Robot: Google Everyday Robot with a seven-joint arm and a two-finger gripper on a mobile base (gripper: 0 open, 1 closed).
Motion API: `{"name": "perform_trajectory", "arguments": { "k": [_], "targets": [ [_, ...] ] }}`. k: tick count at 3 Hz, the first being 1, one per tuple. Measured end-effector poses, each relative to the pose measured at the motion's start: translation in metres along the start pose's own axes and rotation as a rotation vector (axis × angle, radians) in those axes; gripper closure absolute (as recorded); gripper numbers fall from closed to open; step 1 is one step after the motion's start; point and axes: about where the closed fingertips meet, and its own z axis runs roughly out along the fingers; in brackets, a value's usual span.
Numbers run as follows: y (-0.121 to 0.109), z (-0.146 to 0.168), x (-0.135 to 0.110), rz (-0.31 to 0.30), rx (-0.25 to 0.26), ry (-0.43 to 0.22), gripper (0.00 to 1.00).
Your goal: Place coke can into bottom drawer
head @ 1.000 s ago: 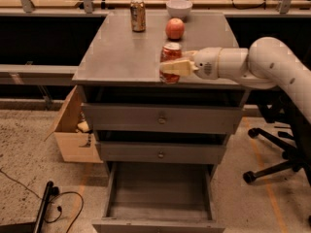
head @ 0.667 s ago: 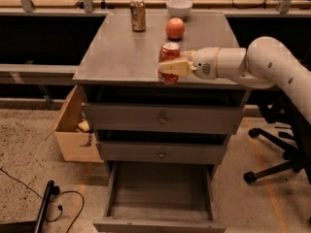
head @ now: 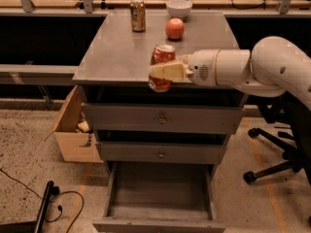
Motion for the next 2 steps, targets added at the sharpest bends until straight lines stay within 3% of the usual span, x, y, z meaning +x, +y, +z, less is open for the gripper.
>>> {"name": "perform_trajectory", "arguments": {
  "k": [1,2],
  "targets": [
    [0.065,-0.009,0.030,0.068,-0.008,0.108,1.00],
    [0.102,-0.010,0.088,0.112,-0.011,0.314,1.00]
  ]
}}
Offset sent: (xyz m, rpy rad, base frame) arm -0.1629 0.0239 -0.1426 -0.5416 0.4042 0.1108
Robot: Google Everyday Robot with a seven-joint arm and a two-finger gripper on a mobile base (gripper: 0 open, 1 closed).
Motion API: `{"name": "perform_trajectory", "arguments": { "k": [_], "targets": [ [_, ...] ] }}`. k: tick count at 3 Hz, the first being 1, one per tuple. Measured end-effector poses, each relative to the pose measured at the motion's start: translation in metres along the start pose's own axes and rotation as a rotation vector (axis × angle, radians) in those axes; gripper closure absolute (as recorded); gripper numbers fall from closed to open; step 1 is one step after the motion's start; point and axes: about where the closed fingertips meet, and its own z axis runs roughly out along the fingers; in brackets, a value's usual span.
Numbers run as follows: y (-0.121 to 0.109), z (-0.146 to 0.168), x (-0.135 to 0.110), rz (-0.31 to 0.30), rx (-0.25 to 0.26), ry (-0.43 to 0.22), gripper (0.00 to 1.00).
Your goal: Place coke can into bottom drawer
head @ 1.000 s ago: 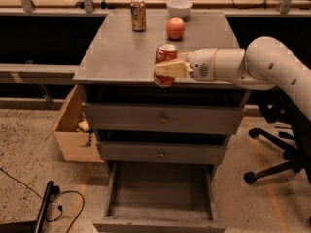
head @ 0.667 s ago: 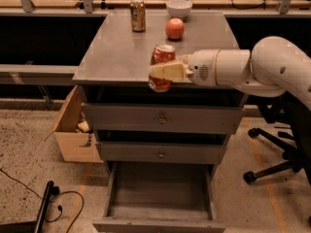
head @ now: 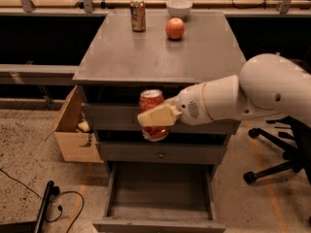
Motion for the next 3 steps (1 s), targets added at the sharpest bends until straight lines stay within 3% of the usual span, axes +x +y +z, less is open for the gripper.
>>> {"name": "perform_trajectory", "arguments": {
  "k": [1,2,3],
  "targets": [
    [-0.014,0.031,0.069,0.102,0.007,0.206,1.00],
    [-0.036,0.056,0.127,0.234,0.044,0.341,1.00],
    [-0.040,0.062,0.138,0.312,0.065,0.369,1.00]
  ]
}}
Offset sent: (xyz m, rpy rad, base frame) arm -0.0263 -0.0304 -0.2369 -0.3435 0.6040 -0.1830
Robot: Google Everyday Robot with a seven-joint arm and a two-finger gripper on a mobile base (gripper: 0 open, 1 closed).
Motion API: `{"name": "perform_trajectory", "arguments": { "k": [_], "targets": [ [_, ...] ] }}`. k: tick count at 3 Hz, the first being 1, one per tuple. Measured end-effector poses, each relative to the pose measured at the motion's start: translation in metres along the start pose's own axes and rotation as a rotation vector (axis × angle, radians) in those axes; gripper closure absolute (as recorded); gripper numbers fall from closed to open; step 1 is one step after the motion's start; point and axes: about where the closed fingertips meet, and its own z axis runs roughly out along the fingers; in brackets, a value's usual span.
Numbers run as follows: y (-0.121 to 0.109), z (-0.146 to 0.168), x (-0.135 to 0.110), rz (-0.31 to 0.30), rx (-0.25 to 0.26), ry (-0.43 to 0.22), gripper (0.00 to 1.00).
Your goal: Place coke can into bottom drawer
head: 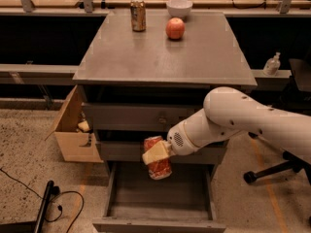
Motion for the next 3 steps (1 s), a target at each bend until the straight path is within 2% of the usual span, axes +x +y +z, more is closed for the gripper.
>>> {"name": "perform_trajectory", "arguments": {
  "k": [1,2,3],
  "targets": [
    [-0.009,0.008,0.000,0.019,0.000,-0.005,1.00],
    [-0.057,0.039,0.031,0.159,-0.022,-0.062,1.00],
    [-0.125,0.082,0.056,0.319,-0.009,-0.165,1.00]
  ]
}}
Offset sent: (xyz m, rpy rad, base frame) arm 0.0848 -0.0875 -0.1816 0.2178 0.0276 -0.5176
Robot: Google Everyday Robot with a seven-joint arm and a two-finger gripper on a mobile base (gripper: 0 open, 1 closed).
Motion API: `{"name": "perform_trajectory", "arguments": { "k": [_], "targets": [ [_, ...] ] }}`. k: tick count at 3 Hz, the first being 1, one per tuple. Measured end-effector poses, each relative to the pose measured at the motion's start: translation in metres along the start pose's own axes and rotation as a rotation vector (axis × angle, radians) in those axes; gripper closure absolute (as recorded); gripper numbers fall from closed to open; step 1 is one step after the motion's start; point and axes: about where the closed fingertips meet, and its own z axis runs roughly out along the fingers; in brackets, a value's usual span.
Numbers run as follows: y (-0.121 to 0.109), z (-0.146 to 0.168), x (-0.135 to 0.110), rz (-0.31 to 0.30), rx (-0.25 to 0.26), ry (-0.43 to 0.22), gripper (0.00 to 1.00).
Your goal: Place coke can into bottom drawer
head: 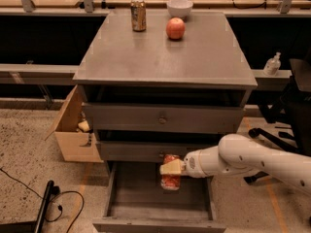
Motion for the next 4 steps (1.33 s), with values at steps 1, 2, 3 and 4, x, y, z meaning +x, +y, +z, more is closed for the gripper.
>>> {"name": "perform_trajectory", "arguments": {
  "k": [1,2,3,4],
  "targets": [
    [-0.075,0.043,-0.007,0.110,0.046,-0.109,1.00],
    [-0.152,0.103,-0.015,0.187,0.105,-0.109,1.00],
    [-0.193,0.158,-0.008,0.229,0.121,-0.018,1.00],
    [-0.201,0.167,-0.012,0.232,0.122,-0.015,1.00]
  ]
}}
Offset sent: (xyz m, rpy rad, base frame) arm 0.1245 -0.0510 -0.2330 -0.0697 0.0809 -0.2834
